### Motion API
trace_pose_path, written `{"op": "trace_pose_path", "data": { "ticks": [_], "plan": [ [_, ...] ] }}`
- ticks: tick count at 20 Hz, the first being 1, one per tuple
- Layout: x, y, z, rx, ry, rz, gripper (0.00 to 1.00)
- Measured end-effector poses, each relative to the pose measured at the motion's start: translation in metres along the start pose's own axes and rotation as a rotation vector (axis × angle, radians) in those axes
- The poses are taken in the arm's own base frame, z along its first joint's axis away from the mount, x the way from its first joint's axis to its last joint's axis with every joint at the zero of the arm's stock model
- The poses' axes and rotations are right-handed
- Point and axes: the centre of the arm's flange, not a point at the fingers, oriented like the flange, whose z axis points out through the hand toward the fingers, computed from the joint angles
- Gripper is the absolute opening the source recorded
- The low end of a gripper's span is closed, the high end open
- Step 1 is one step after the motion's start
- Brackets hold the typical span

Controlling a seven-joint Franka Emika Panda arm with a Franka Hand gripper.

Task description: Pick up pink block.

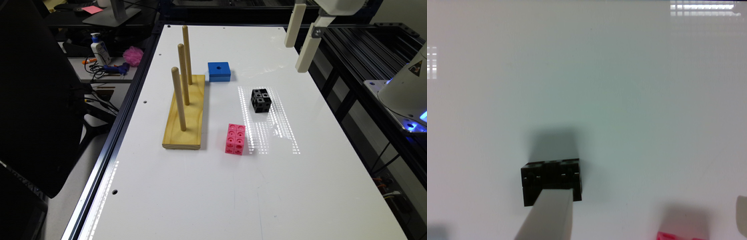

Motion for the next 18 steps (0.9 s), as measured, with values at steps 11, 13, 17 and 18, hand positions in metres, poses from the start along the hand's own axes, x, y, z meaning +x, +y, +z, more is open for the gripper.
{"op": "trace_pose_path", "data": {
  "ticks": [11,13,17,18],
  "plan": [
    [-0.008,-0.012,-0.007,0.014,0.007,-0.007,1.0],
    [-0.013,-0.02,-0.009,0.018,0.012,-0.007,1.0],
    [-0.012,-0.036,-0.01,0.025,0.017,-0.007,1.0],
    [-0.01,-0.04,-0.008,0.028,0.017,-0.007,1.0]
  ]
}}
